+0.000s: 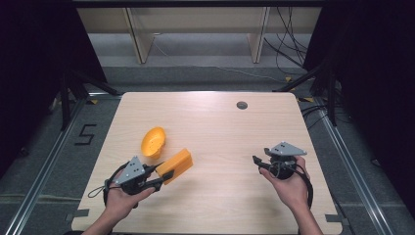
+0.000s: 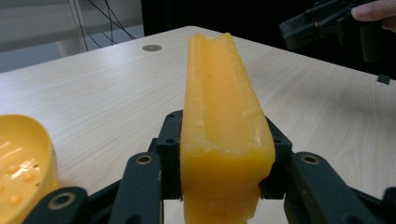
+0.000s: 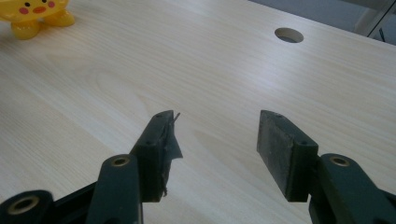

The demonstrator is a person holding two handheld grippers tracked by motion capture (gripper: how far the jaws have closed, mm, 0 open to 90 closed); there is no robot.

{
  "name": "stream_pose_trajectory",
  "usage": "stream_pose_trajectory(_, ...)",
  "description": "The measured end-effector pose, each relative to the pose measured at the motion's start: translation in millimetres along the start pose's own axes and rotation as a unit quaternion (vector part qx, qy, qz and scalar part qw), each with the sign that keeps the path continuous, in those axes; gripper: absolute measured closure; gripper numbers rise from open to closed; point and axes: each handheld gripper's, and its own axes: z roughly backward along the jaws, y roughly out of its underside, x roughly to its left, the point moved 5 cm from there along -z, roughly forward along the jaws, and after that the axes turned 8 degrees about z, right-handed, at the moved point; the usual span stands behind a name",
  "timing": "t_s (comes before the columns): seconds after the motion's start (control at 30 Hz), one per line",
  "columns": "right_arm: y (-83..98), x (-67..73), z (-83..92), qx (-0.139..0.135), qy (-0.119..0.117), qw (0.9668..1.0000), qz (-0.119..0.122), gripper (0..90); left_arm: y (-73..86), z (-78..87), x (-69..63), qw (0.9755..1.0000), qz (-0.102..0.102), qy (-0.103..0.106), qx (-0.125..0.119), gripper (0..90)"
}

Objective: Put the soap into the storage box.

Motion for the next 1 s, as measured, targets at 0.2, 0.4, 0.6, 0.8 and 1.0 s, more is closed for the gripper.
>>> stream_pose_trajectory(0.2,2.1,-0.2,-1.9,0.001,-0.001,1.0,0.0,47.3,0.2,1.6,4.3,0.9999,0.005,-0.009,0.002,60.2)
stream_pose_trajectory(0.4,2.3,-0.4,-1.6,0.002,-0.001,1.0,0.002,47.1,-1.3,2.4,8.2,0.9998,0.013,-0.015,-0.005,60.2)
stream_pose_trajectory(0.6,3.4,1.3,-3.4,0.006,-0.01,0.9999,-0.006,47.1,-5.8,6.8,13.8,0.9991,0.009,-0.036,-0.022,60.3)
stream_pose_trajectory(0.8,4.4,0.6,-2.7,0.011,-0.004,0.9999,-0.003,47.0,-6.5,9.6,19.0,0.9983,0.016,-0.051,-0.022,60.3)
stream_pose_trajectory(1.0,4.4,1.3,-3.1,0.013,-0.005,0.9999,-0.001,46.8,-8.0,10.6,22.4,0.9978,0.019,-0.056,-0.029,60.3)
